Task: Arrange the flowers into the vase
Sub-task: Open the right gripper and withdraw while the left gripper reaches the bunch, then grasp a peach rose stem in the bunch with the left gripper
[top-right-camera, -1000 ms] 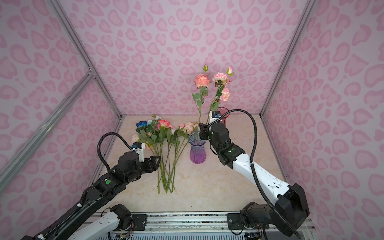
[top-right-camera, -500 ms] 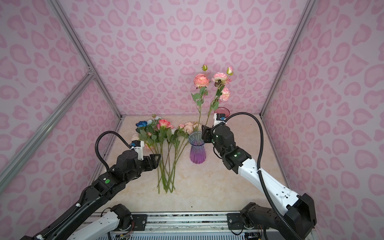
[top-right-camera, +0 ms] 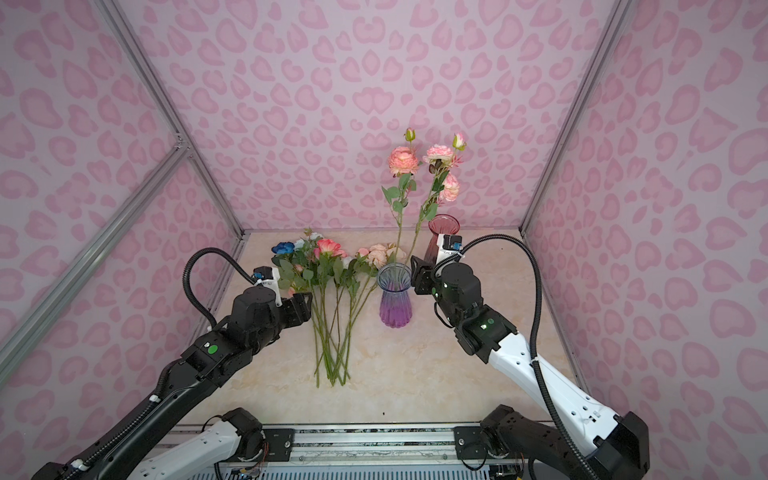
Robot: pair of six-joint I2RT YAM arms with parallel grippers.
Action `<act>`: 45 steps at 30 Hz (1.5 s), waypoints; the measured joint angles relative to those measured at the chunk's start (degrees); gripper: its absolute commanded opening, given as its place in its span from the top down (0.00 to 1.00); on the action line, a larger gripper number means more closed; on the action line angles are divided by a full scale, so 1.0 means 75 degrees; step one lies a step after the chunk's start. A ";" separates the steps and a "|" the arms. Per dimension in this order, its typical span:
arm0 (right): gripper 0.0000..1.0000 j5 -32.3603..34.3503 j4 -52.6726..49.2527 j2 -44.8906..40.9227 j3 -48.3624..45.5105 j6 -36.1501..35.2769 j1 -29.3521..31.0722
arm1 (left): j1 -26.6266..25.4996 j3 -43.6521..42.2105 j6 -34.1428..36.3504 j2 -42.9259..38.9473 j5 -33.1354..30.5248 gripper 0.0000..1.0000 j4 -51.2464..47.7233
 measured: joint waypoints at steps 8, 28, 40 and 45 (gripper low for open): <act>0.49 -0.0015 -0.0224 -0.0708 -0.0551 -0.0137 0.0050 | 0.1588 0.0679 -0.0157 0.1416 0.0883 0.57 -0.0111; 0.49 -0.0242 0.0079 -0.0816 -0.1507 -0.0227 -0.0207 | 0.0306 0.3244 0.0632 0.6365 0.2527 0.63 -0.0236; 0.48 -0.0274 0.0204 -0.0839 -0.1632 -0.0070 -0.0370 | -0.0149 0.4584 0.0988 0.8140 0.3232 0.70 -0.0160; 0.48 -0.0356 0.0210 -0.0874 -0.1617 -0.0041 -0.0382 | -0.0201 0.4878 0.0982 0.8571 0.2882 0.70 -0.0192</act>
